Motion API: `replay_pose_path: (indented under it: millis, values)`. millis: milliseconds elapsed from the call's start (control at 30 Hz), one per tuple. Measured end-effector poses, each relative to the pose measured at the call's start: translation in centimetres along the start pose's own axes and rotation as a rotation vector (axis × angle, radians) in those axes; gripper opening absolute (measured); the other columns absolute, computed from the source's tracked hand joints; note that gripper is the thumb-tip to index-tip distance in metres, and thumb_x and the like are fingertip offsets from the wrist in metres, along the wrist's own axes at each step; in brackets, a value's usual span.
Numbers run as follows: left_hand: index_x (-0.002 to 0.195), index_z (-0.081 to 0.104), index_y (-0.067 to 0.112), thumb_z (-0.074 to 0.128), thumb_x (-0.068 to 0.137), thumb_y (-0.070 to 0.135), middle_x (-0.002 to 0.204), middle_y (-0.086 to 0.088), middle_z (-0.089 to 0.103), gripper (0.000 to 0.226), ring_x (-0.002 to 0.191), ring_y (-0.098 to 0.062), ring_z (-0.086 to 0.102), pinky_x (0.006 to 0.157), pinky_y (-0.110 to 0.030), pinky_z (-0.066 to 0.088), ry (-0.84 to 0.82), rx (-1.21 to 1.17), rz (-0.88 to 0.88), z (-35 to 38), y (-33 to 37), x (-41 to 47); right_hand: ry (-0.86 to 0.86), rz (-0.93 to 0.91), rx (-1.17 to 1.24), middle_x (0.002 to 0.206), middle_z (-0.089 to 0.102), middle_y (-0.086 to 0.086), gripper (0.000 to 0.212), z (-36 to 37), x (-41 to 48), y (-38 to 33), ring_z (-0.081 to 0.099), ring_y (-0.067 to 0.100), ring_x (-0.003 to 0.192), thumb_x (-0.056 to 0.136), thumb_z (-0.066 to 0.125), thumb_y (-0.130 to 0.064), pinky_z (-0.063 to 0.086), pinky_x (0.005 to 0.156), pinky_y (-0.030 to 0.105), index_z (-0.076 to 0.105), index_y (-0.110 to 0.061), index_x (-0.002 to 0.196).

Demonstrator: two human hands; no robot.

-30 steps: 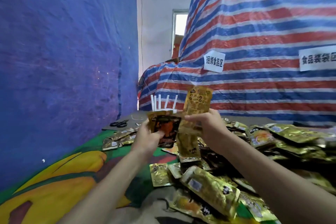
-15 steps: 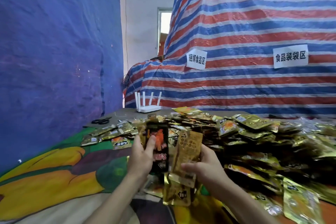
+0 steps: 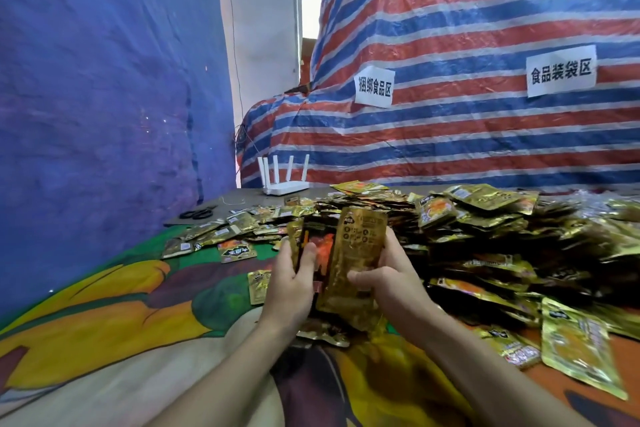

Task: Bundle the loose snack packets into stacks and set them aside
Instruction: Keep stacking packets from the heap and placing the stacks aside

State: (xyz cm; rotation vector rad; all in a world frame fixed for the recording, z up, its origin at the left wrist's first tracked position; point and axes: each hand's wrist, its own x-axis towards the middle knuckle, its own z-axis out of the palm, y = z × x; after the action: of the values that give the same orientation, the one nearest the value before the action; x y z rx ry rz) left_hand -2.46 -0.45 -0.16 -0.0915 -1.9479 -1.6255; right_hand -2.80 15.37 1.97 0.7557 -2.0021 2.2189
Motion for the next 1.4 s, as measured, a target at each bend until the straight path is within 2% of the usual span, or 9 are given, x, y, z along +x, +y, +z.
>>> replay_pose_path:
  millis: [100,167,367,500,667,900,1000,1167,1400]
  values:
    - [0.114,0.054,0.045,0.049,0.101,0.050,0.103,0.022,0.069,0.014,0.102,0.009,0.063,0.079,-0.010,0.049,-0.164,-0.158,-0.027,0.8,0.6,-1.3,0.069,-0.068,-0.002,0.121,0.064,-0.001,0.085,0.9,-0.3,0.8,0.068,0.010,0.105,0.073,0.056,0.021,0.060,0.074,0.029,0.046,-0.043,0.128]
    - [0.123,0.056,0.039,0.059,0.085,0.062,0.110,0.011,0.073,0.045,0.106,-0.004,0.067,0.083,-0.022,0.053,-0.272,-0.250,-0.030,0.9,0.6,-1.8,0.091,-0.081,-0.032,0.127,0.058,0.000,0.085,1.5,-0.6,1.1,0.066,0.009,0.105,0.063,0.057,0.008,0.060,0.075,0.029,0.047,-0.042,0.130]
    - [0.096,0.075,0.013,0.086,0.062,0.018,0.091,-0.008,0.078,0.036,0.081,-0.018,0.075,0.065,-0.023,0.055,-0.330,-0.276,0.043,0.1,0.6,-1.2,0.095,0.030,0.168,0.117,0.068,0.012,0.078,1.9,-0.8,1.2,0.068,0.032,0.106,0.050,0.044,0.005,0.053,0.056,0.032,0.061,-0.026,0.120]
    - [0.090,0.078,0.012,0.079,0.061,0.008,0.089,-0.011,0.076,0.029,0.081,-0.023,0.073,0.069,-0.030,0.057,-0.472,-0.266,-0.037,-0.6,0.8,-1.3,-0.013,0.022,0.261,0.104,0.074,0.018,0.071,2.2,-0.8,0.9,0.070,0.039,0.101,0.046,0.041,0.000,0.052,0.065,0.041,0.076,-0.017,0.105]
    - [0.104,0.067,0.004,0.068,0.062,0.007,0.079,-0.006,0.074,0.042,0.072,-0.019,0.070,0.060,-0.025,0.054,-0.419,-0.258,-0.065,0.1,1.1,-2.1,-0.068,0.013,0.209,0.117,0.071,0.019,0.073,1.5,-0.9,-0.6,0.068,0.032,0.109,0.058,0.041,-0.013,0.057,0.092,0.048,0.070,-0.016,0.125]
    - [0.111,0.061,0.005,0.072,0.064,0.007,0.091,-0.006,0.073,0.048,0.085,-0.020,0.071,0.068,-0.027,0.056,-0.382,-0.206,0.125,3.6,4.5,-3.0,0.238,-0.139,0.036,0.091,0.075,0.008,0.036,-0.2,-1.9,-3.5,0.068,0.014,0.076,0.080,0.043,-0.008,0.056,0.062,0.026,0.074,-0.007,0.099]
    - [0.112,0.058,-0.004,0.069,0.062,0.004,0.094,-0.023,0.067,0.052,0.084,-0.028,0.067,0.074,-0.039,0.054,-0.431,-0.214,0.089,5.4,4.4,-4.1,0.305,-0.149,-0.166,0.087,0.075,-0.006,0.031,-2.5,-3.5,-3.6,0.067,0.003,0.075,0.093,0.046,0.005,0.055,0.064,0.017,0.070,-0.012,0.103]
    - [0.111,0.059,0.007,0.067,0.061,0.008,0.087,-0.003,0.067,0.050,0.082,-0.013,0.065,0.076,-0.024,0.052,-0.573,-0.142,0.045,5.8,2.8,-5.1,0.443,-0.106,-0.623,0.100,0.069,-0.007,0.025,-11.0,-6.9,-5.4,0.065,0.007,0.093,0.089,0.064,-0.003,0.053,0.078,0.025,0.068,-0.020,0.107]
    - [0.109,0.063,0.011,0.064,0.055,0.007,0.086,-0.005,0.072,0.054,0.090,-0.029,0.069,0.082,-0.040,0.053,-0.512,-0.202,-0.053,5.9,2.5,-4.7,0.348,0.482,-1.513,0.082,0.070,-0.003,0.016,-25.4,-11.5,-9.9,0.062,0.010,0.070,0.080,0.070,-0.009,0.049,0.058,0.025,0.075,-0.019,0.091]
